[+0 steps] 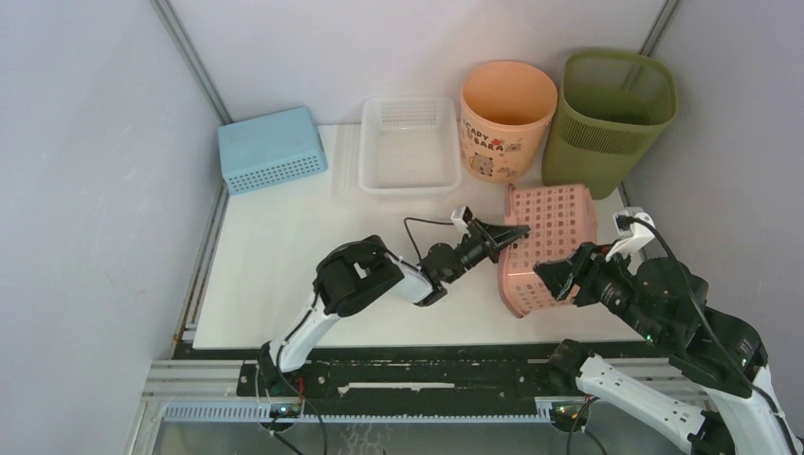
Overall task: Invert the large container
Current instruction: Turn the container upside down at the center of the board.
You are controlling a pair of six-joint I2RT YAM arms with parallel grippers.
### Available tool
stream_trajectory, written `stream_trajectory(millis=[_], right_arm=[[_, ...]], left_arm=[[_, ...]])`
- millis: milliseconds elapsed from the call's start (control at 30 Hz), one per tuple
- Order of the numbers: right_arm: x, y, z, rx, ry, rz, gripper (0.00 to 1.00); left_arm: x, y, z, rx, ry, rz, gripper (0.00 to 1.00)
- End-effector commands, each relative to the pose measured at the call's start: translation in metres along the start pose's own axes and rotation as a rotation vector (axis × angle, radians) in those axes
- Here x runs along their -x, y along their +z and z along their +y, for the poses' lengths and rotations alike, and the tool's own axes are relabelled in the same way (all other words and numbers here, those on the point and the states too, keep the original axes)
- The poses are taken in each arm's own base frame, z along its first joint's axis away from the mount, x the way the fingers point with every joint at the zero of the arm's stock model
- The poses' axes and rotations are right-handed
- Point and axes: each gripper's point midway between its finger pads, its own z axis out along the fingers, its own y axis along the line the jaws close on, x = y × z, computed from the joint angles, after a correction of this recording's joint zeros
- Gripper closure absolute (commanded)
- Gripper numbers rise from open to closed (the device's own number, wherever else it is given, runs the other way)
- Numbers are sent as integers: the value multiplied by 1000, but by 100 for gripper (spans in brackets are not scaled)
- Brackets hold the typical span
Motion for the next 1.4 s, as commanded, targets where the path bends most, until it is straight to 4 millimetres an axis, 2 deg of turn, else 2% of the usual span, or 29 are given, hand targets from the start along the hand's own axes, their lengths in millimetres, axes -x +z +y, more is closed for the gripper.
stream_trajectory(millis=[0,100,233,267,300,367,400,433,500,833,967,1033,1100,1233,1367], right_arm=[[3,1,-2,-13,-10,-13,39],[4,1,0,-4,-7,-17,39],[-4,11,0,-6,-13,9,39],[-5,12,0,-8,-15,15,38],[-7,15,0,-11,-16,21,38],[-10,19,0,-15,-18,30,37],[-11,21,0,-16,-19,35,37],[-13,23,1,-14,-19,37,36],[-16,27,1,-17,-19,46,35],[-27,45,-1,-34,-31,76,33],[-32,54,-1,-43,-35,100,33],[-34,58,0,-42,-37,107,33],[-36,61,-1,-44,-39,110,32],[-40,70,-3,-47,-41,123,32],[-44,81,-6,-50,-30,138,31]], left_arm=[[-12,-18,-34,-44,8,15,100],[-8,-41,-20,25,28,-10,100],[0,-58,-3,87,32,-32,95],[1,-60,0,96,34,-34,89],[2,-63,4,109,33,-36,79],[5,-68,8,128,30,-41,50],[8,-72,11,139,28,-45,40],[10,-75,13,149,23,-51,34],[16,-83,18,173,22,-63,27],[51,-134,34,300,45,-155,24],[58,-151,34,331,72,-169,26],[61,-158,31,342,84,-181,19],[65,-169,32,376,96,-193,4],[73,-193,47,524,145,-223,3],[80,-211,50,624,211,-251,2]])
